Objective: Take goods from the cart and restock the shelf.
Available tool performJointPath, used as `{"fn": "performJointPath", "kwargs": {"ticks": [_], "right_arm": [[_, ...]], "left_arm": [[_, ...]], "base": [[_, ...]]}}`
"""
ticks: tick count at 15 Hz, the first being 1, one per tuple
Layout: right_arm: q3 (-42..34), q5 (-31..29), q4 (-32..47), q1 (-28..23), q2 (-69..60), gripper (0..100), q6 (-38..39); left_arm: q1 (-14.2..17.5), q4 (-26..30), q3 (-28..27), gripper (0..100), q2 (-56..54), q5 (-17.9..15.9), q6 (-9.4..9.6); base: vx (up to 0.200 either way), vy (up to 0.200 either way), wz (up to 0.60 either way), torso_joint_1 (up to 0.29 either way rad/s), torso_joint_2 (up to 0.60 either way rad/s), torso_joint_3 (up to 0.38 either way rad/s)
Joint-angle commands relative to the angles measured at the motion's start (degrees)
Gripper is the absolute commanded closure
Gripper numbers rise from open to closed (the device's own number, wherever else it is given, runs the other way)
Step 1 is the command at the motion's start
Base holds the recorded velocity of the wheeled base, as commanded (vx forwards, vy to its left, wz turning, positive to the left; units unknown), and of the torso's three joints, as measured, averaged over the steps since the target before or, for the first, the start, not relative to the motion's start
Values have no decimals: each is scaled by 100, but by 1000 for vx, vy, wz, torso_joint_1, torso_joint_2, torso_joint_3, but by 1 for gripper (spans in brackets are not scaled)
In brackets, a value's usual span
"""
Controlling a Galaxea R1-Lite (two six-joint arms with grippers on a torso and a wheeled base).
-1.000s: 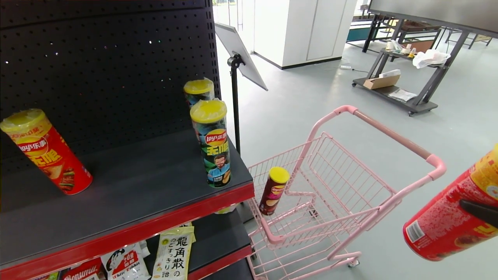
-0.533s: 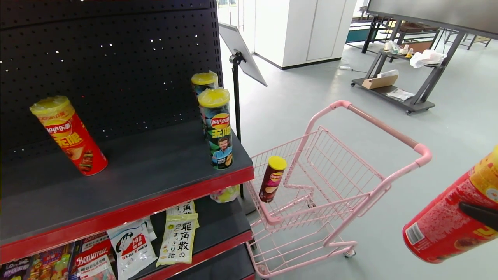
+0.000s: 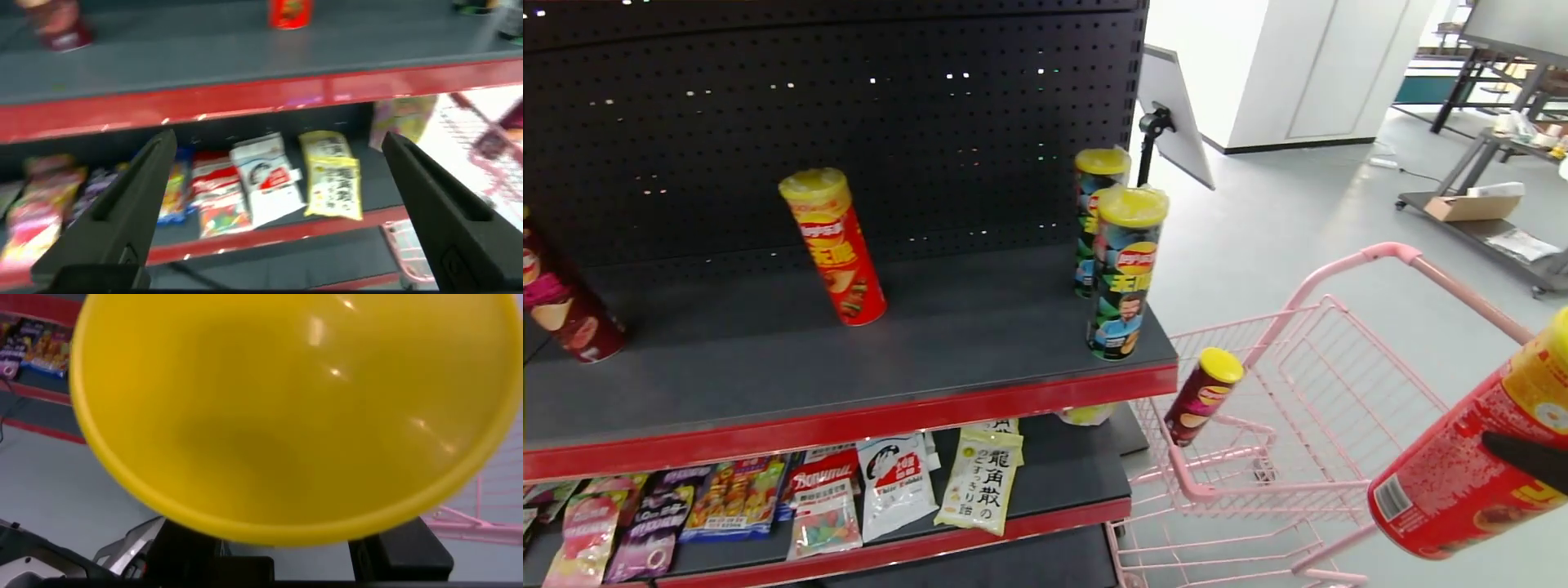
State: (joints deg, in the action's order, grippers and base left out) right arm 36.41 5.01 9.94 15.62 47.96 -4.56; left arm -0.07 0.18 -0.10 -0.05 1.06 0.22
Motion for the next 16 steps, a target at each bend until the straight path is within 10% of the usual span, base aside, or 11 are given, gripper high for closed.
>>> {"fn": "performJointPath", "kwargs": {"ticks": [1,16], "right_arm": [[-55,0,8,3,-6,100,-1],[-310,44,-18,20,-322,100,8]], "left_arm": [[-1,-1,1,0,5,-1,4],[-1,-1,1,0,5,-1,4]], "base": [[0,0,0,0,0,0],[0,173,0,3,2,1]]}}
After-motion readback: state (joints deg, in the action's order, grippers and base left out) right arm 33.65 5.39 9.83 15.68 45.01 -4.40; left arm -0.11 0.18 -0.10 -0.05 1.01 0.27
